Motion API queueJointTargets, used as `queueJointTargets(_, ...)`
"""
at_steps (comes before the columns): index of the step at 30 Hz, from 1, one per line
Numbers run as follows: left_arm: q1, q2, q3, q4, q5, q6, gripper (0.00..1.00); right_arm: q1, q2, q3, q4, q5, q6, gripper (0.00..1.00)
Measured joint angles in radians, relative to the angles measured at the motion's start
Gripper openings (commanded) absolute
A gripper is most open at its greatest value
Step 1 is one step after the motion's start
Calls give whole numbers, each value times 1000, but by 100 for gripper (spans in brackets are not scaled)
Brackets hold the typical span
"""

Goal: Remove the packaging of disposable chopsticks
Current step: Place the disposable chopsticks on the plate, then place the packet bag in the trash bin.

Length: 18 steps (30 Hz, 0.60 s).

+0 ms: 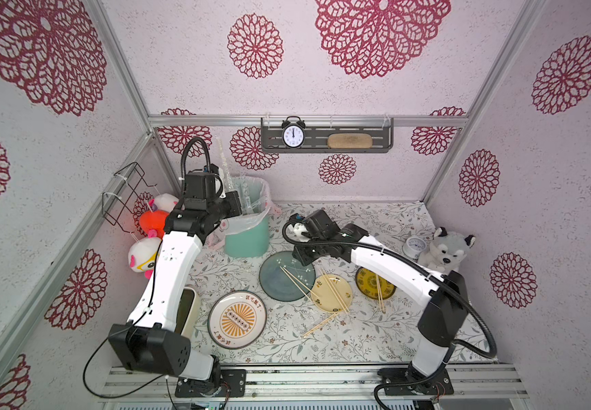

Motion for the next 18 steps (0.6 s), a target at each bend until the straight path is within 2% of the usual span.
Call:
queueJointTargets(4, 8, 101, 101, -169, -50, 9, 0, -2, -109, -150, 89, -2, 9, 27)
queueJointTargets(7, 8, 172, 188, -278, -94, 10, 20, -5, -160, -230, 127, -4, 18, 27)
queueJointTargets(12, -8, 230, 320, -415, -179, 11, 28, -9, -198, -275, 166, -5, 19, 27)
queueJointTargets(13, -10, 240, 355, -443, -189, 13, 35, -10, -200, -276, 174, -5, 20, 27)
queueJointTargets(14, -10, 251, 396, -466, -197, 15, 50, -10, -202, -277, 182, -8, 21, 27)
queueJointTargets(18, -21, 290, 484, -518, -227, 23, 74, -10, -204, -283, 198, -11, 26, 27)
